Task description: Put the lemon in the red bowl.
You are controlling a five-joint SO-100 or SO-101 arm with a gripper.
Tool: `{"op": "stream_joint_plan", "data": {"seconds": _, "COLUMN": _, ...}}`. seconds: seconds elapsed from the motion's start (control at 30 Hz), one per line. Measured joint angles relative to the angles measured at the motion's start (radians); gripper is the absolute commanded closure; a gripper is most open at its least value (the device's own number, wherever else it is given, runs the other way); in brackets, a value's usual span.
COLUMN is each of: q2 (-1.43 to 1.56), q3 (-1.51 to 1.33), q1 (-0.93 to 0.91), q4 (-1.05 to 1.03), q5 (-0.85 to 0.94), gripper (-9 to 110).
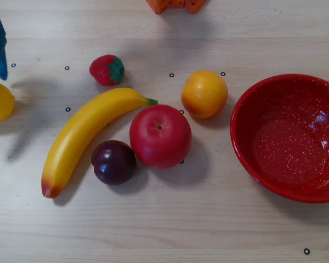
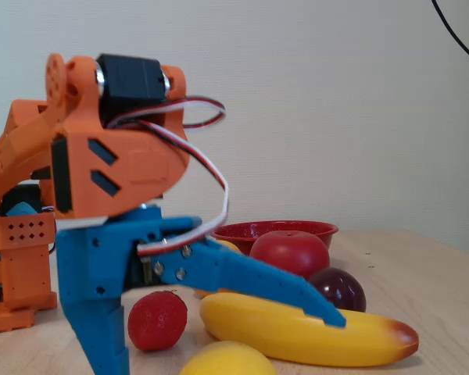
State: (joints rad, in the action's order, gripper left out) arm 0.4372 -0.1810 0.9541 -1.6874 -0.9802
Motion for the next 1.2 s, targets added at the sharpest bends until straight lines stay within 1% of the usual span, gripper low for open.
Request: {"op": "stream_joint_plan", "data": {"seconds": 1.2, "q2": -0.057, "q3": 0.025, "q1": -0.003, "q4": 0.101, "q5": 0.005, "gripper": 37}}
